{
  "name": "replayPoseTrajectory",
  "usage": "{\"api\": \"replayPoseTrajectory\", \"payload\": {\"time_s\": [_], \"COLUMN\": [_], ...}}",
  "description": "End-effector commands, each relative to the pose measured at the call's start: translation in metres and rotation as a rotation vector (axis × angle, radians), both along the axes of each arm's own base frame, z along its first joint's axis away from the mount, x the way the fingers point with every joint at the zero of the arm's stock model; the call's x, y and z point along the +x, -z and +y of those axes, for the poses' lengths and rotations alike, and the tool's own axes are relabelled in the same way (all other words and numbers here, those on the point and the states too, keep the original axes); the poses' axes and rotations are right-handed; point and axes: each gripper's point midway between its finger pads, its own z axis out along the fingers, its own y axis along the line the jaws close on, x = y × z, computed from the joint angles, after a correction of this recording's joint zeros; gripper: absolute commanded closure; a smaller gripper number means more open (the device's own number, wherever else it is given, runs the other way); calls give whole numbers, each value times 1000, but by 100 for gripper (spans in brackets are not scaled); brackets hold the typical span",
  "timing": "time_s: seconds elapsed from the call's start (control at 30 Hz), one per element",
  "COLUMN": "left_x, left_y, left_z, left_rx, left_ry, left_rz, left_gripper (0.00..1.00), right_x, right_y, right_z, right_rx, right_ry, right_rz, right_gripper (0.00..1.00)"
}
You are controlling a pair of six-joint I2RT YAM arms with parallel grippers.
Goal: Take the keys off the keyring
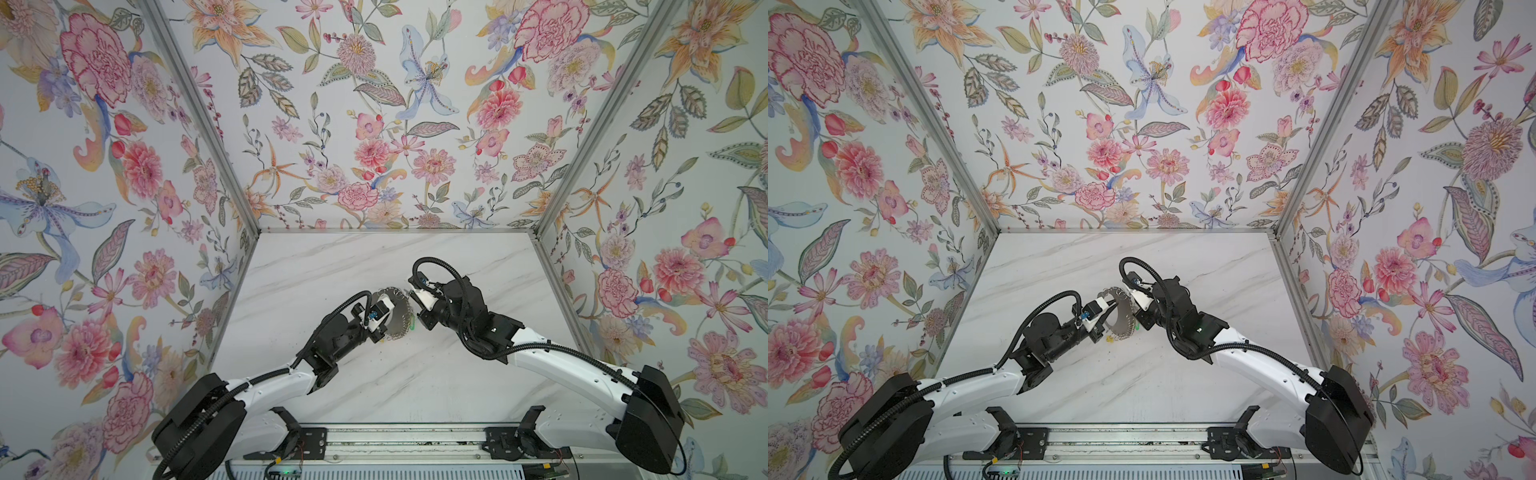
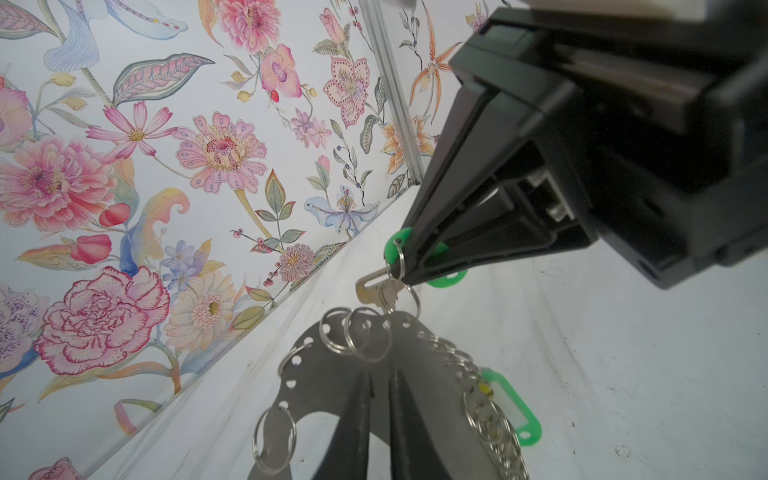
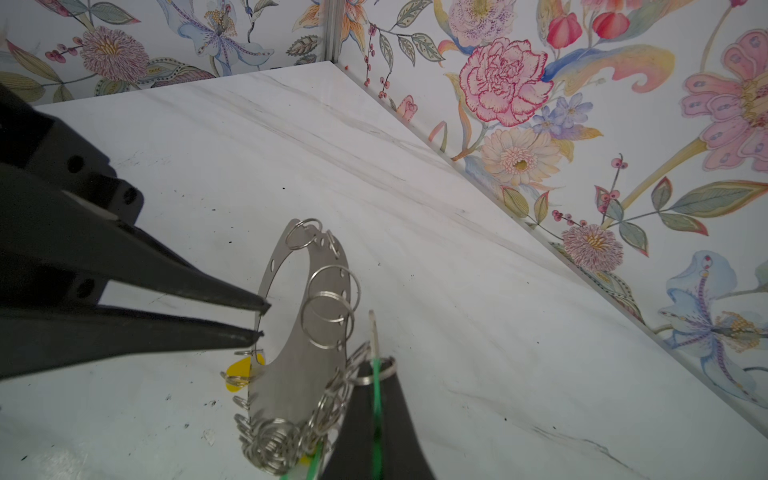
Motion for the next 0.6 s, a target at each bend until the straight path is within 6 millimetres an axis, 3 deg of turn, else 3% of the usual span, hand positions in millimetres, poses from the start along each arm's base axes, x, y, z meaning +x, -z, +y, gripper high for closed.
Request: {"api": "replayPoseTrajectory", "payload": {"time_s": [0.0,0.57], "left_x": [-5,-17], "left_y": [-25,-31], "left_z": [-8,-6], "left_rx": [-53,-60], "left_ry": [58,96], "left_rz": [-37,11], "left_gripper": [82,76], "right_x": [-3,-16], "right_y": [-22,-41], "right_z": [5,15], "right_rx": [31,76], "right_ry": [-30,-82], "right_rz": [-25,-9], "right_gripper": [100,100]}}
